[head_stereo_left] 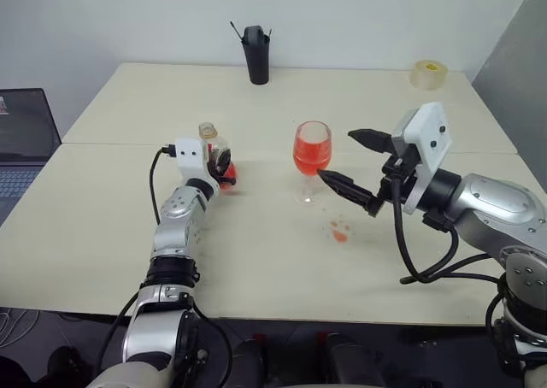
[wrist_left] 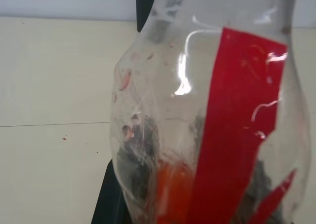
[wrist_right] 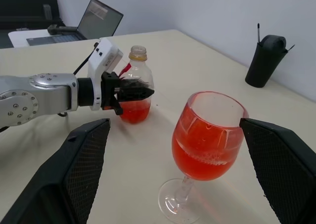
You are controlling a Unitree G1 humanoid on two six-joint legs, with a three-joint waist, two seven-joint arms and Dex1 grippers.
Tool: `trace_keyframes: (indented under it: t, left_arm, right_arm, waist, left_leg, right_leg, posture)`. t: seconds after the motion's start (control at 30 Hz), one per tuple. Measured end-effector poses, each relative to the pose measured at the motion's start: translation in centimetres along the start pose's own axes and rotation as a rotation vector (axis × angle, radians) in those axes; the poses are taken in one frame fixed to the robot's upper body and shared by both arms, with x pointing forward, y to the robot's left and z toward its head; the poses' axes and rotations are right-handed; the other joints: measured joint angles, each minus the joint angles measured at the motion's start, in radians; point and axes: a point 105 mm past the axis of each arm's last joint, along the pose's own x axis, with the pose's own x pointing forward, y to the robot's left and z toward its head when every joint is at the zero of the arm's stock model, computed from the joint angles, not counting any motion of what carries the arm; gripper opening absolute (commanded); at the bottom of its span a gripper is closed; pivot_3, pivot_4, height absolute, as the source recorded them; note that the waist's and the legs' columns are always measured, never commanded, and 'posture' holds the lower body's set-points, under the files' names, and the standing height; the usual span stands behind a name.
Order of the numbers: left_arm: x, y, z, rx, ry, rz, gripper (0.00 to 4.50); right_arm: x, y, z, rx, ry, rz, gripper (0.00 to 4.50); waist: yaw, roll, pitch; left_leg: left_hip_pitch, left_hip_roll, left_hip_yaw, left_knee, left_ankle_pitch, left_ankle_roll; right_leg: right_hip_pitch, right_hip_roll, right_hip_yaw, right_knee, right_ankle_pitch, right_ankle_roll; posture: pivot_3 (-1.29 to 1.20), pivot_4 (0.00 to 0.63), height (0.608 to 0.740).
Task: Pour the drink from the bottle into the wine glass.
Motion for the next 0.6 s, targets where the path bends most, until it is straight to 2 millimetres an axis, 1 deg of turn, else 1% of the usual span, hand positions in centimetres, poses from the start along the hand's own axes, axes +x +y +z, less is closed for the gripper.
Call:
trace_keyframes:
  t: [0.07, 0.1, 0.13, 0.2, 0.4, 0.6]
  left_arm:
    - [0.0, 0.0, 0.0, 0.001, 0.001, 0.0, 1.0]
    - [-0.1, 0.0, 0.0, 0.002, 0.001, 0.002, 1.71]
    - [-0.1, 0.0, 0.0, 0.003, 0.0, 0.006, 1.95]
    - [-0.1, 0.1, -0.1, 0.003, 0.006, 0.01, 2.61]
    - [-0.7, 0.3, -1.9, -0.005, 0.072, 0.019, 4.45]
    - [-0.8, 0.4, -1.9, 0.0, 0.073, 0.019, 4.48]
  right_arm:
    - [0.0, 0.0, 0.0, 0.0, 0.001, 0.002, 4.5]
    - [0.0, 0.1, 0.0, 0.0, 0.002, 0.003, 4.5]
    - [0.1, 0.2, -0.1, 0.0, 0.005, 0.007, 4.5]
    - [0.2, 0.3, -0.2, 0.001, 0.009, 0.015, 4.5]
    - [0.2, 0.3, -0.3, 0.002, 0.011, 0.016, 4.5]
    - [0.2, 0.4, -0.3, 0.004, 0.012, 0.016, 4.5]
  waist:
    - [0.0, 0.0, 0.0]
    - [0.0, 0.0, 0.0]
    - [0.0, 0.0, 0.0]
    - [0.0, 0.0, 0.0]
    - [0.001, 0.0, 0.0]
    - [0.001, 0.0, 0.0]
  left_leg:
    - [0.0, 0.0, 0.0, 0.0, 0.0, 0.0]
    - [0.0, 0.0, 0.0, 0.0, 0.0, 0.0]
    - [0.0, 0.0, 0.0, 0.0, 0.0, 0.0]
    - [0.0, 0.0, 0.0, 0.0, 0.0, 0.0]
    - [0.0, 0.0, 0.0, 0.0, 0.0, 0.0]
    - [0.0, 0.0, 0.0, 0.0, 0.0, 0.0]
  right_leg:
    - [0.0, 0.0, 0.0, 0.0, 0.0, 0.0]
    - [0.0, 0.0, 0.0, 0.0, 0.0, 0.0]
    - [0.0, 0.0, 0.0, 0.0, 0.0, 0.0]
    - [0.0, 0.0, 0.0, 0.0, 0.0, 0.0]
    - [0.0, 0.0, 0.0, 0.0, 0.0, 0.0]
    - [0.0, 0.0, 0.0, 0.0, 0.0, 0.0]
  posture:
    - [0.0, 0.15, 0.74]
    - [0.0, 0.15, 0.74]
    - [0.0, 0.15, 0.74]
    - [0.0, 0.15, 0.74]
    - [0.0, 0.15, 0.74]
    - [0.0, 0.15, 0.74]
